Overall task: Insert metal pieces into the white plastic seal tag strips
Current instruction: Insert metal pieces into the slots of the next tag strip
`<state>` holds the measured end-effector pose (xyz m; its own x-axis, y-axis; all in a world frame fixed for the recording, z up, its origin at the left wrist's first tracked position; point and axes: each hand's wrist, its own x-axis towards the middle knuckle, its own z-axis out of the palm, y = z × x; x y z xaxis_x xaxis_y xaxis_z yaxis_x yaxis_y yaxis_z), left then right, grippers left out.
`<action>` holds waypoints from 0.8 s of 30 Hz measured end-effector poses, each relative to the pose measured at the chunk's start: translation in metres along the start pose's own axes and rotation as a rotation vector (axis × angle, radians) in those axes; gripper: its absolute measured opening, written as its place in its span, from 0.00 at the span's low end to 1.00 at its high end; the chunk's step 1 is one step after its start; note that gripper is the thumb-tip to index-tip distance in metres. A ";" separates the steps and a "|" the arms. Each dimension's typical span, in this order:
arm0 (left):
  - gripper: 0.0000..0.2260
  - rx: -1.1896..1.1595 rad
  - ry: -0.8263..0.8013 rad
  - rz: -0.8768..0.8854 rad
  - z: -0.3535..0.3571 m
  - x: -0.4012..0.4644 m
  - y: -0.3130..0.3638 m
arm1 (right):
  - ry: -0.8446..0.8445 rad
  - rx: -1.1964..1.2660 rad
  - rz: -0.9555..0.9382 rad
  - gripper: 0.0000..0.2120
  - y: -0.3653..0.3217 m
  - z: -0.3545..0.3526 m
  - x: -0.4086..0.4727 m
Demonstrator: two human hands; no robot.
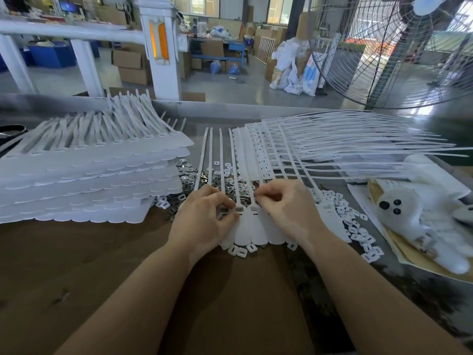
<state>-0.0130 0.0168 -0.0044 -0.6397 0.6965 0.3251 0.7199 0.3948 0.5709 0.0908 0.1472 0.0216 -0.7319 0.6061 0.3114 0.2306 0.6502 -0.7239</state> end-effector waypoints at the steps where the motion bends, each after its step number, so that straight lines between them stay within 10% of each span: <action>1: 0.08 0.001 0.000 -0.002 0.000 0.000 0.000 | 0.003 -0.001 0.004 0.04 -0.001 0.000 0.000; 24: 0.09 -0.004 0.010 0.012 -0.001 -0.001 0.000 | -0.236 -0.131 0.097 0.05 -0.012 -0.007 0.010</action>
<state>-0.0125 0.0155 -0.0039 -0.6341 0.6949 0.3392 0.7261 0.3841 0.5704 0.0860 0.1488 0.0377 -0.8276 0.5554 0.0813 0.3768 0.6571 -0.6529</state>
